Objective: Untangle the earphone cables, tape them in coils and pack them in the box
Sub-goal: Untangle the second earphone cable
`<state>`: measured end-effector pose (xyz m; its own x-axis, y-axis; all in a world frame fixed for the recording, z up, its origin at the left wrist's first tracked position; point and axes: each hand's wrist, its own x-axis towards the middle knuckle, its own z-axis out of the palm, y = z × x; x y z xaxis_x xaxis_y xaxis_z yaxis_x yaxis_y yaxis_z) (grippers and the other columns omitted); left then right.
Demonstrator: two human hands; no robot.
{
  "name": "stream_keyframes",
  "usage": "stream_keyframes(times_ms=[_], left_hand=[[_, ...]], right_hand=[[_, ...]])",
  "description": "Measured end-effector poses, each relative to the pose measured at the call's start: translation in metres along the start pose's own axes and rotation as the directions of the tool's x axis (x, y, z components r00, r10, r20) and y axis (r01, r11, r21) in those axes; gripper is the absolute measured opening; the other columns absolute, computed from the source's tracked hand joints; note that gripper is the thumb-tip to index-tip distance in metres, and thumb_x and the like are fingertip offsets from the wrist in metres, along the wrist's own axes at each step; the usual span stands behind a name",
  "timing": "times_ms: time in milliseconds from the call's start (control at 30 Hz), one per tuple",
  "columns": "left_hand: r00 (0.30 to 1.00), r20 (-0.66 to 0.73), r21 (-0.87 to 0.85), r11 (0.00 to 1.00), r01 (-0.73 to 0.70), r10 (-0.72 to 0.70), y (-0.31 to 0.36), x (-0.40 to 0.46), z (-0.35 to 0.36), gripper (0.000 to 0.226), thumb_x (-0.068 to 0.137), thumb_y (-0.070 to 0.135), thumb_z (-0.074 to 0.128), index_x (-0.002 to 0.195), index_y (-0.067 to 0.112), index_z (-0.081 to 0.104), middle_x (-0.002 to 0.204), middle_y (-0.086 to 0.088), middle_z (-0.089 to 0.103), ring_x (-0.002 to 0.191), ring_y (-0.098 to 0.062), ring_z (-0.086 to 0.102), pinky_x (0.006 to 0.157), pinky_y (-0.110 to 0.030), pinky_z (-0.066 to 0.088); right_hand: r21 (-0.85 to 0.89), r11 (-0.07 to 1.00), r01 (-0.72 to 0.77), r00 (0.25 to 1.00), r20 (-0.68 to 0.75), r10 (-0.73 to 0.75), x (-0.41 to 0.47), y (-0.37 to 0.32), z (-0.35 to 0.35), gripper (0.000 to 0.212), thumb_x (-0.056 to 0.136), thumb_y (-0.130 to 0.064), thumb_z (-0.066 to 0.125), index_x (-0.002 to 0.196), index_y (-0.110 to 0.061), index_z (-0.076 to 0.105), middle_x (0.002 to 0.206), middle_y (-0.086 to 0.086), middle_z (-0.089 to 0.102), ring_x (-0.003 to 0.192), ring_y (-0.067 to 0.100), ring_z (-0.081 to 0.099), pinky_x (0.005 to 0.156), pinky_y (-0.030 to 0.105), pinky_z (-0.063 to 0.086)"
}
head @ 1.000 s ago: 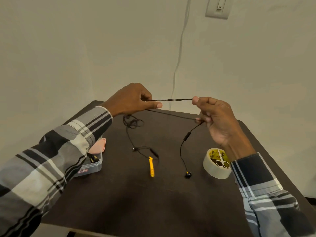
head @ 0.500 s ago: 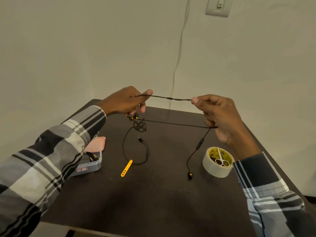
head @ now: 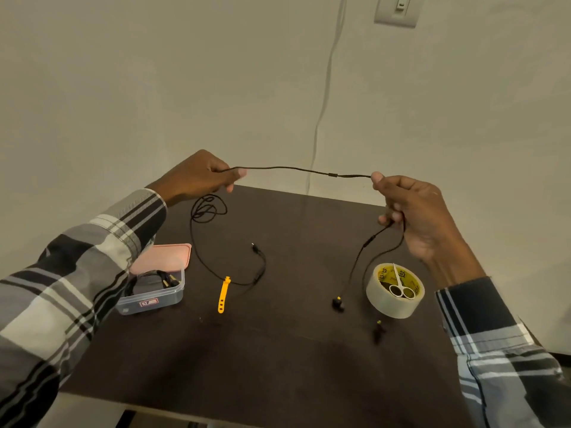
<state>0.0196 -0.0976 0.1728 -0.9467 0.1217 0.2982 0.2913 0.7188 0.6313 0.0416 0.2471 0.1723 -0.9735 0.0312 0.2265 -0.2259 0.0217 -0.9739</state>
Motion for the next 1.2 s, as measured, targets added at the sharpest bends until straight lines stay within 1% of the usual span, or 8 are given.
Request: stream_keyframes(times_ms=[133, 267, 433, 600, 700, 800, 1033, 1200], left_hand=[[0.955, 0.288, 0.134, 0.990, 0.030, -0.068, 0.001, -0.001, -0.003, 0.035, 0.081, 0.040, 0.075, 0.089, 0.005, 0.071, 0.052, 0.016, 0.058, 0.050, 0.005, 0.051, 0.060, -0.019, 0.035], [0.887, 0.447, 0.170, 0.985, 0.040, -0.113, 0.010, -0.005, 0.009, 0.066, 0.067, 0.057, 0.078, 0.119, 0.019, 0.063, 0.073, 0.008, 0.065, 0.062, 0.003, 0.056, 0.067, -0.019, 0.041], [0.900, 0.419, -0.224, 0.974, -0.026, 0.121, 0.055, -0.013, 0.043, 0.064, 0.078, 0.042, 0.069, 0.137, 0.020, 0.053, 0.126, 0.009, 0.065, 0.121, -0.001, 0.057, 0.105, -0.023, 0.042], [0.917, 0.312, -0.406, 0.907, -0.110, 0.251, 0.078, -0.014, 0.062, 0.025, 0.096, 0.023, 0.060, 0.110, 0.005, 0.071, 0.091, 0.008, 0.075, 0.099, -0.005, 0.068, 0.095, -0.023, 0.049], [0.967, 0.210, -0.595, 0.804, 0.007, 0.147, 0.081, -0.011, 0.054, 0.023, 0.097, 0.024, 0.059, 0.104, 0.007, 0.072, 0.061, 0.006, 0.052, 0.057, -0.007, 0.048, 0.057, -0.022, 0.050], [0.992, 0.068, -0.606, 0.794, -0.046, 0.109, 0.088, -0.007, 0.033, 0.022, 0.093, 0.032, 0.064, 0.096, 0.013, 0.075, 0.059, 0.008, 0.036, 0.055, -0.009, 0.027, 0.047, -0.019, 0.027], [0.974, -0.197, -0.473, 0.859, -0.195, 0.112, 0.118, 0.011, -0.014, 0.026, 0.084, 0.037, 0.075, 0.084, 0.012, 0.077, 0.066, -0.005, 0.056, 0.053, -0.012, 0.027, 0.047, -0.022, 0.026], [0.951, -0.265, -0.357, 0.900, -0.251, 0.160, 0.129, 0.028, -0.033, 0.030, 0.084, 0.037, 0.075, 0.088, 0.007, 0.077, 0.071, -0.010, 0.062, 0.053, -0.015, 0.026, 0.045, -0.021, 0.026]], right_hand=[[-0.056, 0.998, 0.007, 0.997, 0.072, -0.003, -0.001, 0.000, 0.008, 0.029, 0.085, -0.034, 0.077, 0.096, -0.007, 0.076, 0.055, -0.007, 0.045, 0.049, 0.007, 0.041, 0.056, 0.025, 0.051], [-0.070, 0.997, 0.039, 0.987, 0.156, -0.027, -0.003, -0.005, 0.021, 0.025, 0.088, -0.029, 0.075, 0.099, -0.007, 0.077, 0.058, -0.006, 0.052, 0.052, 0.008, 0.046, 0.058, 0.025, 0.052], [-0.072, 0.993, 0.090, 0.978, 0.193, -0.075, -0.006, -0.014, 0.035, 0.020, 0.089, -0.028, 0.074, 0.095, -0.009, 0.078, 0.060, -0.004, 0.054, 0.053, 0.008, 0.047, 0.058, 0.023, 0.052], [-0.079, 0.989, 0.124, 0.979, 0.170, -0.109, -0.007, -0.020, 0.036, 0.024, 0.090, -0.032, 0.072, 0.095, -0.009, 0.077, 0.061, -0.003, 0.054, 0.053, 0.010, 0.048, 0.059, 0.024, 0.052], [-0.116, 0.984, 0.136, 0.980, 0.164, -0.116, -0.008, -0.019, 0.027, 0.023, 0.090, -0.031, 0.072, 0.094, -0.010, 0.078, 0.061, -0.003, 0.054, 0.055, 0.009, 0.049, 0.061, 0.024, 0.054], [-0.129, 0.983, 0.128, 0.976, 0.195, -0.101, -0.009, -0.014, 0.021, 0.022, 0.089, -0.032, 0.072, 0.093, -0.012, 0.078, 0.062, -0.002, 0.056, 0.059, 0.010, 0.053, 0.068, 0.028, 0.057], [-0.088, 0.995, 0.055, 0.959, 0.281, -0.028, -0.008, 0.001, 0.021, 0.024, 0.091, -0.032, 0.068, 0.097, -0.011, 0.077, 0.070, 0.001, 0.065, 0.070, 0.018, 0.064, 0.087, 0.046, 0.057], [-0.052, 0.999, -0.014, 0.957, 0.287, 0.029, -0.008, 0.024, 0.025, 0.024, 0.093, -0.027, 0.066, 0.102, -0.006, 0.075, 0.080, 0.004, 0.068, 0.075, 0.020, 0.066, 0.080, 0.036, 0.059]])
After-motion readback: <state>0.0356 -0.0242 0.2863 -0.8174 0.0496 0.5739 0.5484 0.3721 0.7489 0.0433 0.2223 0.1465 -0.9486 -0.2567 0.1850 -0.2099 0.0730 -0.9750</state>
